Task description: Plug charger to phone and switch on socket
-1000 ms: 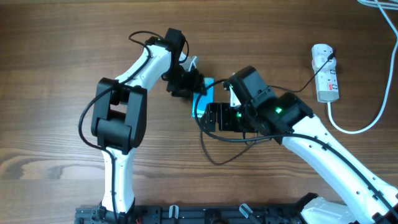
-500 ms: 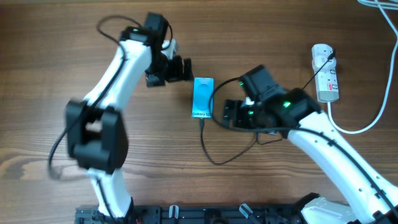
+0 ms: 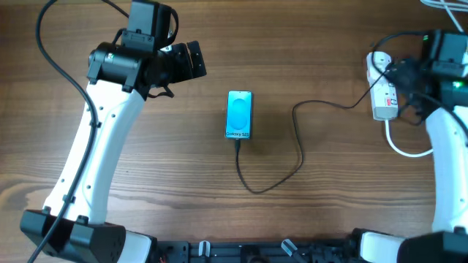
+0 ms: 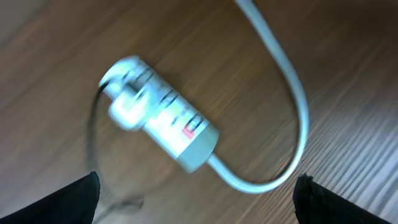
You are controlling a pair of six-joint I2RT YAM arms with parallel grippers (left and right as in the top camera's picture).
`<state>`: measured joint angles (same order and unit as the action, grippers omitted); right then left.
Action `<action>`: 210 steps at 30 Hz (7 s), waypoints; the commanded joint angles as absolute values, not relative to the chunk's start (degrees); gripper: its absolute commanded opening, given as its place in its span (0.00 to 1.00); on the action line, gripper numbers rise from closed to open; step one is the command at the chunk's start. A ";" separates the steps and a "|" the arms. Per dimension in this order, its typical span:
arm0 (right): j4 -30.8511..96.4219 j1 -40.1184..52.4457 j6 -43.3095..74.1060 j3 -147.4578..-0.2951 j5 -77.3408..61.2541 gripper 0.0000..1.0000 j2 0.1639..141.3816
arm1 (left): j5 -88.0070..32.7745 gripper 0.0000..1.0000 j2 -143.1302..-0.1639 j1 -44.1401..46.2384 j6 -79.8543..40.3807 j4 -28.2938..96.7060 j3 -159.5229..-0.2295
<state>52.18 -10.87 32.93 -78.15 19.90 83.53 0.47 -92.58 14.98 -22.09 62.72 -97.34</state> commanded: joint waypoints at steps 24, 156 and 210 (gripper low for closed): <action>32.95 -25.58 19.51 -79.07 4.99 1.00 112.14 | 1.61 1.00 -92.38 15.16 -22.98 62.61 -97.49; 6.42 3.97 17.93 -7.94 -11.60 1.00 5.98 | 1.61 1.00 -92.38 15.16 -22.98 62.61 -97.49; -0.01 3.03 -1.48 -0.32 -3.88 1.00 0.21 | 1.61 1.00 -92.38 15.16 -22.98 62.61 -97.49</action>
